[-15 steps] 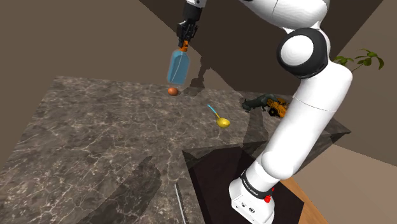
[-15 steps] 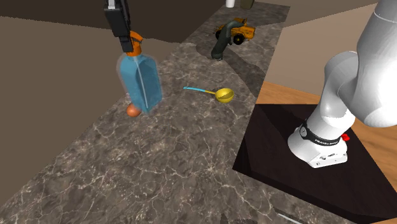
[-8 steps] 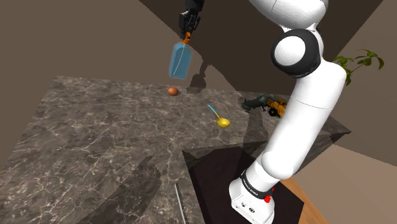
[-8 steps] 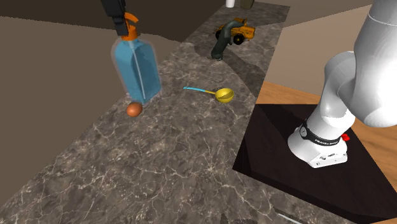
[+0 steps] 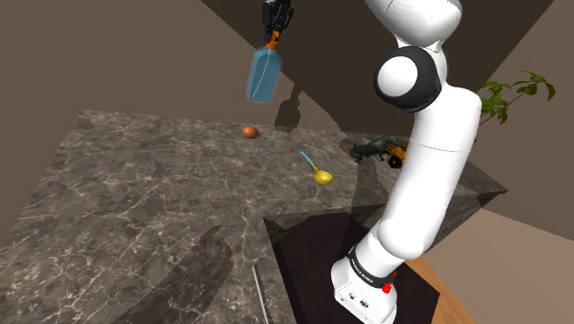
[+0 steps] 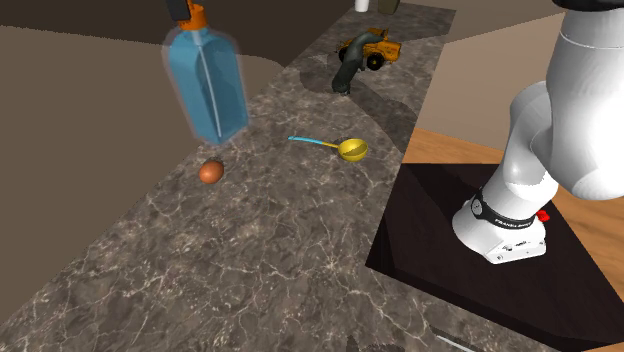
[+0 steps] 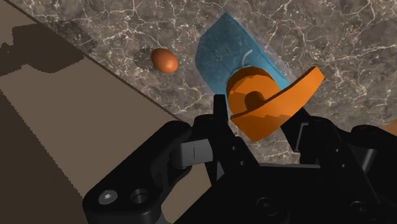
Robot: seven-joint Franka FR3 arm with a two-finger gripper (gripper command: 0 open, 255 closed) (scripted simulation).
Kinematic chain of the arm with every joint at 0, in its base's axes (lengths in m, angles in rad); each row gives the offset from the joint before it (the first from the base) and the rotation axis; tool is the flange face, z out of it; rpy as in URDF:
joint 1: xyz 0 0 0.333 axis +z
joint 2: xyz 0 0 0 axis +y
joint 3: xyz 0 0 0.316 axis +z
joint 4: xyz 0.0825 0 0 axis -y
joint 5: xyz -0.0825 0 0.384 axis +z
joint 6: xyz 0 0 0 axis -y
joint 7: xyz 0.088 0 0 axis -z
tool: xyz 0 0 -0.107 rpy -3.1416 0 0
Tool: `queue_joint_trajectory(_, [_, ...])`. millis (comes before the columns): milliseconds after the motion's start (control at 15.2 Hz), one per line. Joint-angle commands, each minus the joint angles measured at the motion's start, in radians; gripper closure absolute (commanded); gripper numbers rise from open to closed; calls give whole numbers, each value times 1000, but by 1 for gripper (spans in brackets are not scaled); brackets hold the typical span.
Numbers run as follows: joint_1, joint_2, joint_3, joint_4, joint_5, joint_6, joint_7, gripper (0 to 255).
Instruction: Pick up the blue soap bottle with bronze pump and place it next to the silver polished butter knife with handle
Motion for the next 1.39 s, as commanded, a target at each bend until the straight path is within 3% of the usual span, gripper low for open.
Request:
queue_joint_trajectory(0, [-1,45,0,103,1,-58,1,255])
queue_joint_trajectory(198, [-2,183,1,381,2,-199,4,255])
queue_joint_trajectory(264, [11,43,3,144,-1,-101,16,255])
queue_joint_trajectory(528, [56,-185,21,-197,-6,14,74,255])
queue_joint_trajectory(858, [101,-367,59,-434,-4,69,157,255])
queue_joint_trajectory(1320, [156,-558,129,-646,19,95,284,255])
